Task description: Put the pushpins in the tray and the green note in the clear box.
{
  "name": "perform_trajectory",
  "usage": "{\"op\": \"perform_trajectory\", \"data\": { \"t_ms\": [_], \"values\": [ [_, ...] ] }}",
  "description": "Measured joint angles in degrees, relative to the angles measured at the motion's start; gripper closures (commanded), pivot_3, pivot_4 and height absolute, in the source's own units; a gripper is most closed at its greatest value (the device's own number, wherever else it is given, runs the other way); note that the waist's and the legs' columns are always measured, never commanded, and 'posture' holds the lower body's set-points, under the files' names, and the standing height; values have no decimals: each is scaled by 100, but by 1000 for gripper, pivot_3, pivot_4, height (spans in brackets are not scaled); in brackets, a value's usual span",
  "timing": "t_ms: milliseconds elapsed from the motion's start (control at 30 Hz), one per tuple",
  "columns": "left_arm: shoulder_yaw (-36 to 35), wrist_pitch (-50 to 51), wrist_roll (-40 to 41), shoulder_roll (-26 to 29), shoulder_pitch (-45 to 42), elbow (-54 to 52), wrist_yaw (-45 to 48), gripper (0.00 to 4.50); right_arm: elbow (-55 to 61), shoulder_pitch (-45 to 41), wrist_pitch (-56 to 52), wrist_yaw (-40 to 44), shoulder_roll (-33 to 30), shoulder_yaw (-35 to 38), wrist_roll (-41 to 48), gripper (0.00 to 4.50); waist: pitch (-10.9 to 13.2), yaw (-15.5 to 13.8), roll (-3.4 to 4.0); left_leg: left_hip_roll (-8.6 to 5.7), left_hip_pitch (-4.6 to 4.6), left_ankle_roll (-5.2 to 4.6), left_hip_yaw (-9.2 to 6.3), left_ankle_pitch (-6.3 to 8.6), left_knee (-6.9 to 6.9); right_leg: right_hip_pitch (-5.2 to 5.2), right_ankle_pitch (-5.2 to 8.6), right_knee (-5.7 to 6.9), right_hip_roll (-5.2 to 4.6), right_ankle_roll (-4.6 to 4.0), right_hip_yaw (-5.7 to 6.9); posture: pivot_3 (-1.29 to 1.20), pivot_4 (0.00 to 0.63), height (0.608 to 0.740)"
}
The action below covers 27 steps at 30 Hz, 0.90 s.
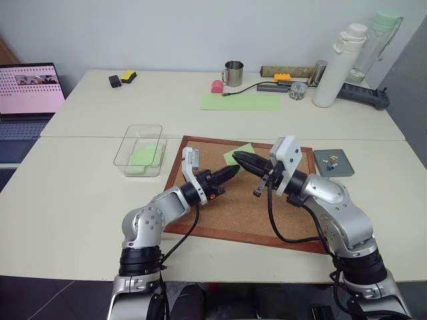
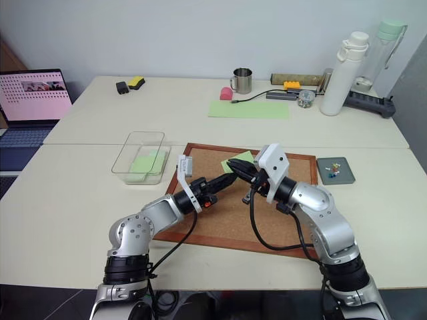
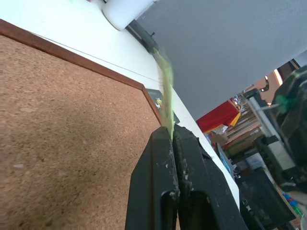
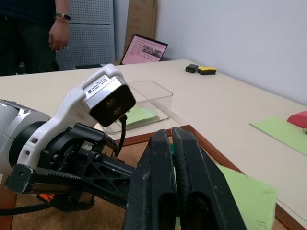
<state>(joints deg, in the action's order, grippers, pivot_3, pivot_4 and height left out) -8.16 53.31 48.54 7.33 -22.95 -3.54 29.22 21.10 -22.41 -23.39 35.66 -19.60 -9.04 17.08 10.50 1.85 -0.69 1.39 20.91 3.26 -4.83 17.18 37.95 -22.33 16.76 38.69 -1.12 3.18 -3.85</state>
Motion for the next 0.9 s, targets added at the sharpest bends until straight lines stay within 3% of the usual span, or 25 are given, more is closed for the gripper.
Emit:
{"op": "perform_trajectory", "data": {
  "t_ms": [233,367,433,667,900],
  "values": [
    [252,-181,-330,372,11,0,156,4473,77,209,-120,-167,-125,376,36,4500,1,-2,-1,0,1,19,1,-10,-1,0,0,-2,0,0,0,0,150,740],
    [1140,-1212,-1465,1456,-14,-232,923,4473,164,530,-355,-411,-490,1091,96,4500,2,-16,-2,-2,2,21,2,-12,-7,0,0,-8,0,0,-1,0,150,740],
    [1553,-1816,-1987,1733,-223,-357,1391,4473,138,632,-671,-577,-671,1503,174,4500,3,-37,-3,-6,7,20,5,-11,-6,0,0,-13,-5,0,-2,0,150,740],
    [2437,-3226,-2906,1934,-829,-549,2396,4473,-759,582,-1196,-982,-1098,2230,177,4500,6,-18,-5,-5,6,-3,12,2,-10,-1,0,-17,-2,0,-8,0,150,740],
    [2663,-3860,-3326,1815,-1272,-285,2770,4473,-1938,168,-1317,-1122,-1211,2455,166,4500,7,2,-6,-5,5,-5,17,2,-6,0,0,-15,0,0,-13,0,150,740]
  ]
}}
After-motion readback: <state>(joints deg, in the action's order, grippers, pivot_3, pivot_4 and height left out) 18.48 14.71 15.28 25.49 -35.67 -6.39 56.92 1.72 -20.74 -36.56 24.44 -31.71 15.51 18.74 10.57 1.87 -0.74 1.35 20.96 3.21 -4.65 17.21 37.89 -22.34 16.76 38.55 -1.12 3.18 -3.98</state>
